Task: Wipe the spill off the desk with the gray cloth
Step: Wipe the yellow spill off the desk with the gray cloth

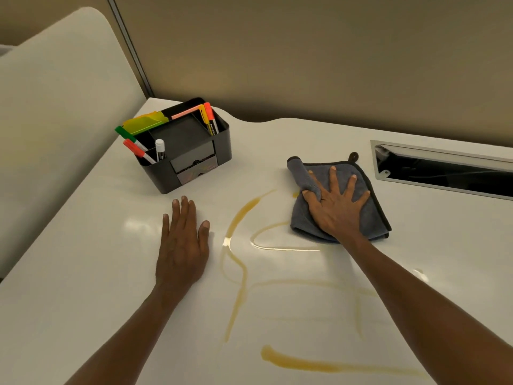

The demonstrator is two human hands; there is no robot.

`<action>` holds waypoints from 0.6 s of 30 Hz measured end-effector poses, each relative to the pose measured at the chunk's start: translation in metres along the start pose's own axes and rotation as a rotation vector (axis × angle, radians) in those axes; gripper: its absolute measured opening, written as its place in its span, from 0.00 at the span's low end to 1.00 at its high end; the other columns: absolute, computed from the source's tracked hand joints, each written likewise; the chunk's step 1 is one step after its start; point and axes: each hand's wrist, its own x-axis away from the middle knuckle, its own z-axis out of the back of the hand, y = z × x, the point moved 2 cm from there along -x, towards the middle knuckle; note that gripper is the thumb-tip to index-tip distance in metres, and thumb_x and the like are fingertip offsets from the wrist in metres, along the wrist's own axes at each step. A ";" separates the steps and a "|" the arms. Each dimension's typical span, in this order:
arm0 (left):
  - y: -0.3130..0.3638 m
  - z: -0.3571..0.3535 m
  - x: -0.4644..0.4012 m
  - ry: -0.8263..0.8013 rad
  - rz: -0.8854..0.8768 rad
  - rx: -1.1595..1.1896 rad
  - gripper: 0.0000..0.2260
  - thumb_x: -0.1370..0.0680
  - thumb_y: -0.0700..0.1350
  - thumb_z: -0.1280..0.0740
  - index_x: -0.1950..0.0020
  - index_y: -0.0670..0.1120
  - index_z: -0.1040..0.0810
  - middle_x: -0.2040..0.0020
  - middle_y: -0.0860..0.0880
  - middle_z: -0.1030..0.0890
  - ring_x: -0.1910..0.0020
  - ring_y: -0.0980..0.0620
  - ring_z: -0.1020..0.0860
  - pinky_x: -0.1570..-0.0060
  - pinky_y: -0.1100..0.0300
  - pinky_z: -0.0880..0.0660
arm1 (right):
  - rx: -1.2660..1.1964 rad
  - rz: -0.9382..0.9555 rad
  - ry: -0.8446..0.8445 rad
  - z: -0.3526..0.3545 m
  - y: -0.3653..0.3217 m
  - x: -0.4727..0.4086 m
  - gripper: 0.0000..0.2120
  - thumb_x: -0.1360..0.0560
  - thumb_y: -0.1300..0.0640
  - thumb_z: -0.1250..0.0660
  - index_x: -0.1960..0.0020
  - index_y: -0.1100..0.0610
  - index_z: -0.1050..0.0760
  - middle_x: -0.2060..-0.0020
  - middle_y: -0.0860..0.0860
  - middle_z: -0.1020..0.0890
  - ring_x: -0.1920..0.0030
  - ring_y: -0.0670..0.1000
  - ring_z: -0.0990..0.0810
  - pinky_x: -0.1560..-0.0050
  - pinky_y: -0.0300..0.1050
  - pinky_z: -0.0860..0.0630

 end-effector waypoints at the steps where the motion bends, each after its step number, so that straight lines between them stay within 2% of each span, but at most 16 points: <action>1: -0.001 0.000 0.000 0.001 -0.003 0.000 0.28 0.18 0.54 0.54 0.21 0.41 0.48 0.20 0.47 0.48 0.20 0.52 0.54 0.22 0.51 0.55 | -0.002 0.021 0.000 -0.002 -0.011 0.000 0.31 0.24 0.29 0.62 0.23 0.32 0.59 0.19 0.49 0.56 0.21 0.67 0.61 0.30 0.77 0.63; 11: -0.005 -0.003 -0.002 0.016 -0.004 0.059 0.28 0.17 0.53 0.50 0.21 0.41 0.50 0.19 0.45 0.51 0.20 0.50 0.56 0.22 0.51 0.56 | -0.062 0.239 -0.050 -0.023 -0.109 0.009 0.29 0.25 0.29 0.60 0.25 0.29 0.59 0.19 0.46 0.57 0.22 0.65 0.65 0.32 0.75 0.70; 18: -0.012 0.005 -0.003 0.018 0.095 0.433 0.29 0.17 0.54 0.49 0.20 0.44 0.54 0.19 0.48 0.56 0.21 0.52 0.61 0.25 0.59 0.63 | -0.033 0.388 -0.124 -0.032 -0.158 0.044 0.33 0.28 0.24 0.63 0.24 0.29 0.58 0.19 0.46 0.59 0.22 0.64 0.67 0.32 0.76 0.72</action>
